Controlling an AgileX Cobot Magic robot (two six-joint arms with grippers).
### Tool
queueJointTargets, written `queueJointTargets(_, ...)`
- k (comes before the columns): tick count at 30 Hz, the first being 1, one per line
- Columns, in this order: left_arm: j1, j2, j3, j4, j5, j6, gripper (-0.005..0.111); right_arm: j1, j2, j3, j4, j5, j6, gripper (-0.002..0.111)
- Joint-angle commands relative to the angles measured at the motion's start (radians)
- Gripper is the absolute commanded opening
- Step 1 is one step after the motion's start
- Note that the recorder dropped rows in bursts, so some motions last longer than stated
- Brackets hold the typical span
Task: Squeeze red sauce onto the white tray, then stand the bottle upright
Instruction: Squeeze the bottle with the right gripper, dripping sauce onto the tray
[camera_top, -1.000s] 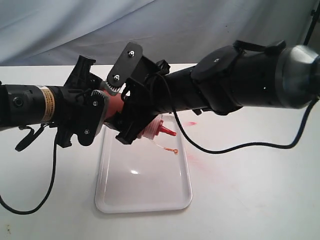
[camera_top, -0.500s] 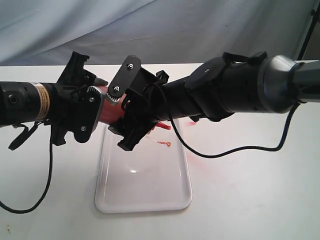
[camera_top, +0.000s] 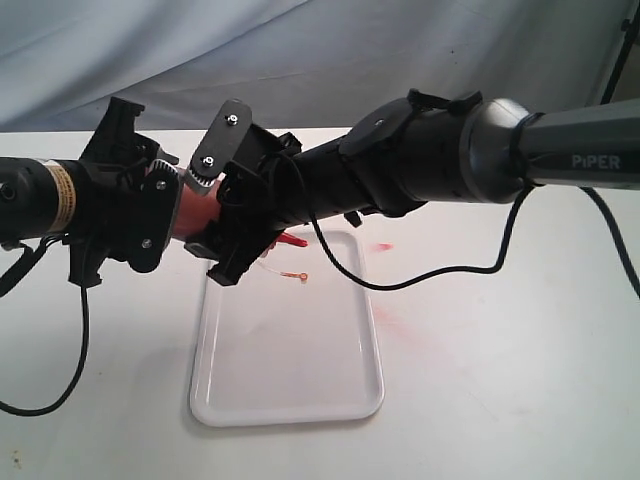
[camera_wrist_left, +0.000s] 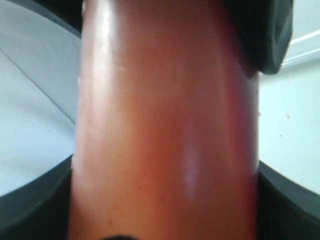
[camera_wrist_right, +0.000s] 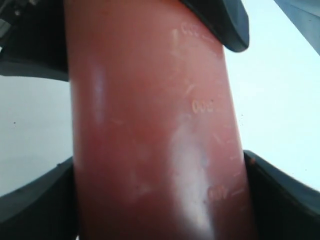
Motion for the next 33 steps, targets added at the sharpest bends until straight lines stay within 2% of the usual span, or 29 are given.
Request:
queueJointTargets(1,-0.015,-0.038,-0.003,-0.020,-0.080,-0.049,0.000,0.051,0.004,-0.011,0.025,-0.010,0.019,0.041)
queueJointTargets(8,-0.015,-0.038,-0.003,-0.020,-0.080,-0.049,0.000,0.059,0.004,-0.011,0.025,-0.008,0.028,0.000)
queueJointTargets(33,-0.015,-0.038,-0.003,-0.020,-0.080,-0.049,0.000,0.059,0.004,-0.011,0.029,0.019,0.031,0.000)
